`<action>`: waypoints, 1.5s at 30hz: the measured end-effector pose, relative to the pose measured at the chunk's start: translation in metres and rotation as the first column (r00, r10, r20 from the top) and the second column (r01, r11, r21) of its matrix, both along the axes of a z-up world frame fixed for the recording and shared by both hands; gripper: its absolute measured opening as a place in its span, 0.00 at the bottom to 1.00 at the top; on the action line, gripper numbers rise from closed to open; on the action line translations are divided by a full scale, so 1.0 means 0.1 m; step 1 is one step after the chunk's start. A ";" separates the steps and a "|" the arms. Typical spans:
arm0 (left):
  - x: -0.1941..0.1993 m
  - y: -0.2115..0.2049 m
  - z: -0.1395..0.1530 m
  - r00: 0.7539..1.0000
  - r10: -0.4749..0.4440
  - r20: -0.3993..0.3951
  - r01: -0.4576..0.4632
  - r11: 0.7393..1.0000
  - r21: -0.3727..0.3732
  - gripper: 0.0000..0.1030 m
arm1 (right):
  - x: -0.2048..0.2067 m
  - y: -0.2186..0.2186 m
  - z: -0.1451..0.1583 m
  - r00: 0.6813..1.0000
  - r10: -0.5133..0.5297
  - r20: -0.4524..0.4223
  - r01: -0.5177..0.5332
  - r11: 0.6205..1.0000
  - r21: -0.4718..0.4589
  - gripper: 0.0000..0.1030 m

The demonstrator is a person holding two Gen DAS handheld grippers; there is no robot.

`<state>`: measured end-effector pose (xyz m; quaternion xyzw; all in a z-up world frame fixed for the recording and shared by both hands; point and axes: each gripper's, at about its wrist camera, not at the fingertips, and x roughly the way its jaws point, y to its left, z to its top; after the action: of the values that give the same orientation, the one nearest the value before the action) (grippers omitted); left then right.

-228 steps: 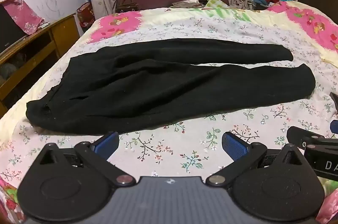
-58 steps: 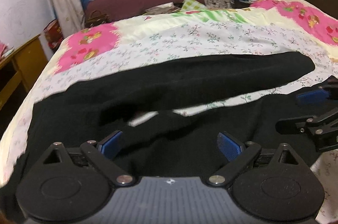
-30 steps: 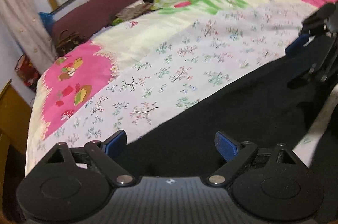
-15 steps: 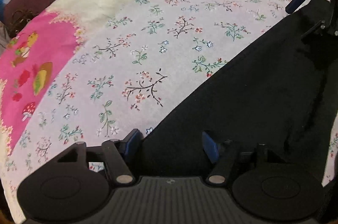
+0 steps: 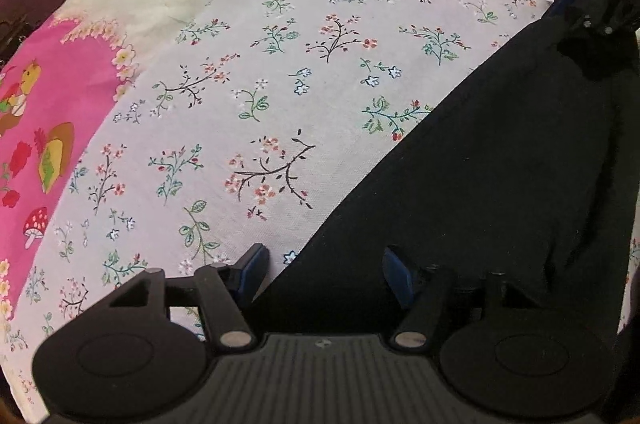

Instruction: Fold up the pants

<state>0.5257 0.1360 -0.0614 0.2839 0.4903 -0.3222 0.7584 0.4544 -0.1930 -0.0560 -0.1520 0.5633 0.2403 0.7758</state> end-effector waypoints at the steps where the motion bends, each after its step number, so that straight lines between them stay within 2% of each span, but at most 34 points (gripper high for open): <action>1: 0.01 0.00 -0.01 1.000 -0.004 -0.006 0.004 1.000 0.003 0.72 | 0.00 0.00 -0.02 1.000 -0.003 0.002 0.003 1.000 -0.006 0.23; 4: 0.04 -0.03 -0.05 0.999 -0.019 -0.025 0.019 1.000 0.019 0.72 | -0.02 0.01 -0.04 1.000 -0.012 0.006 0.012 1.000 -0.006 0.20; 9: -0.03 -0.05 0.01 0.998 -0.006 -0.060 0.009 0.999 0.035 0.47 | -0.03 -0.01 0.01 1.000 -0.029 0.009 0.029 1.000 -0.003 0.10; 11: -0.09 -0.08 0.04 0.997 -0.034 -0.065 0.038 0.997 0.065 0.39 | -0.04 -0.03 0.04 0.999 -0.031 0.008 0.031 1.000 0.002 0.07; 13: -0.10 -0.07 0.07 0.995 -0.060 -0.083 0.066 0.995 0.069 0.37 | -0.06 -0.03 0.08 1.000 -0.023 0.007 0.023 1.000 0.008 0.06; 16: 0.01 -0.08 0.02 0.994 -0.057 -0.091 0.066 0.993 0.099 0.42 | -0.04 -0.06 0.07 1.000 -0.025 0.003 0.025 1.000 0.014 0.05; 19: 0.05 -0.11 -0.08 0.990 -0.115 -0.084 0.125 0.983 0.131 0.53 | 0.02 -0.03 0.00 1.000 -0.002 -0.004 0.002 1.000 -0.007 0.07; 20: 0.06 -0.10 -0.11 0.987 -0.139 -0.080 0.149 0.980 0.135 0.61 | 0.01 0.00 -0.01 1.000 0.026 0.003 -0.025 0.999 -0.027 0.08; 21: 0.08 -0.07 -0.12 0.987 -0.145 -0.071 0.154 0.979 0.133 0.74 | 0.01 0.03 -0.04 0.998 0.065 0.013 -0.065 0.996 -0.057 0.17; 23: 0.20 0.00 -0.17 0.995 -0.071 -0.076 0.080 0.989 0.125 0.89 | 0.03 0.00 -0.09 0.996 0.088 0.008 -0.087 0.994 -0.062 0.16; 25: 0.26 0.04 -0.20 0.994 0.006 -0.107 0.005 0.994 0.108 0.86 | 0.08 -0.02 -0.12 0.999 0.040 -0.016 -0.041 0.998 -0.042 0.16; 26: 0.22 0.04 -0.19 0.995 0.007 -0.100 0.004 0.994 0.108 0.79 | 0.08 -0.02 -0.11 1.000 0.026 -0.015 -0.026 0.999 -0.035 0.09; 27: 0.18 0.04 -0.16 0.995 -0.001 -0.103 0.011 0.995 0.099 0.63 | 0.06 -0.02 -0.09 1.000 0.023 -0.011 -0.023 0.999 -0.030 0.02; 30: 0.08 0.06 -0.11 0.993 -0.002 -0.114 0.013 0.995 0.099 0.45 | -0.05 0.00 -0.03 0.999 0.031 0.016 -0.030 0.998 -0.049 0.00; 33: 0.01 -0.01 -0.08 0.995 -0.015 -0.097 0.027 0.992 0.127 0.37 | -0.07 0.00 0.04 1.000 0.014 0.025 -0.013 0.999 -0.041 0.00; 35: -0.04 -0.09 -0.08 0.995 -0.060 -0.081 0.073 0.984 0.163 0.36 | -0.08 0.01 0.07 0.999 0.021 0.029 -0.020 0.999 -0.043 0.00; 36: -0.05 -0.12 -0.08 0.994 -0.074 -0.084 0.088 0.981 0.173 0.32 | -0.09 0.01 0.08 0.999 0.026 0.029 -0.025 0.999 -0.040 0.00; 41: -0.14 -0.10 -0.06 0.991 -0.074 -0.107 0.091 0.982 0.164 0.19 | -0.21 -0.04 0.15 0.999 0.023 0.044 -0.022 1.000 -0.012 0.00; 45: -0.30 0.02 0.05 0.990 -0.056 -0.131 0.075 0.986 0.146 0.17 | -0.28 -0.05 0.26 0.998 0.027 0.058 -0.027 1.000 0.006 0.00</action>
<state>0.4956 0.1379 -0.0567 0.3353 0.5506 -0.3265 0.6913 0.4264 -0.1977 -0.0303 -0.1635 0.5377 0.2482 0.7890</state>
